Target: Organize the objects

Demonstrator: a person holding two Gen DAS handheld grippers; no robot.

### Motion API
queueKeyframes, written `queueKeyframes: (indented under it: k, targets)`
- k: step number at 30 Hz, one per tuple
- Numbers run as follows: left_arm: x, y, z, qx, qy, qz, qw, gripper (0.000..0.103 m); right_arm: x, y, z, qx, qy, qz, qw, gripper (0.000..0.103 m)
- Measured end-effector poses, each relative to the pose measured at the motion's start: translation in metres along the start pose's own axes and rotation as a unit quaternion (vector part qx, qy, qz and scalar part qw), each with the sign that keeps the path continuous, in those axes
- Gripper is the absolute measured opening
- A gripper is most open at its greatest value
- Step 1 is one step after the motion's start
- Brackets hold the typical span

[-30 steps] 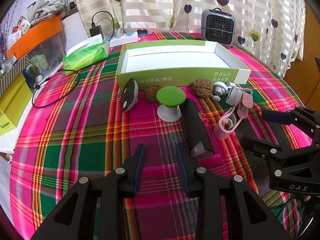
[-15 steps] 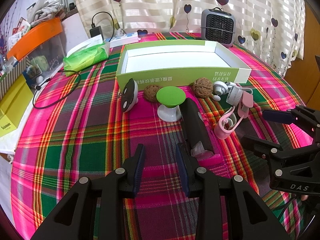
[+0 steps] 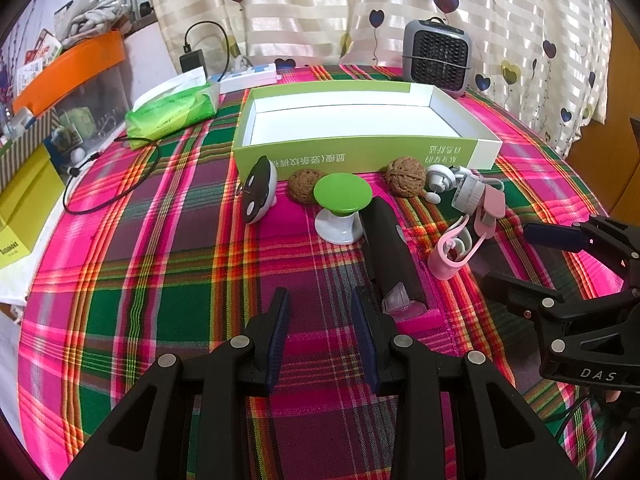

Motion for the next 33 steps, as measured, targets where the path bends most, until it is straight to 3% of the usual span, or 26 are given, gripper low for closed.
queueKeyframes:
  k: [21,33]
  targets:
    - [-0.008,0.022,-0.004,0.029,0.014,0.012,0.9994,0.03,0.001,0.01,-0.007,0.014,-0.004,-0.01,1.0,0.07]
    - [0.006,0.025,-0.018,0.04,0.022,0.064,0.9969,0.03,0.007,0.014,-0.015,0.027,-0.019,-0.019,0.999,0.07]
Point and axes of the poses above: each gripper's, at about its wrist camera, not at the fingertips, and y roughly against the way its jaws point, x to its right, z to its underside, the point moved 8 cm from there along -y, roughly the way its jaws point, and after that the axes turned 12 degrees about -y, right-handed, at the moved point
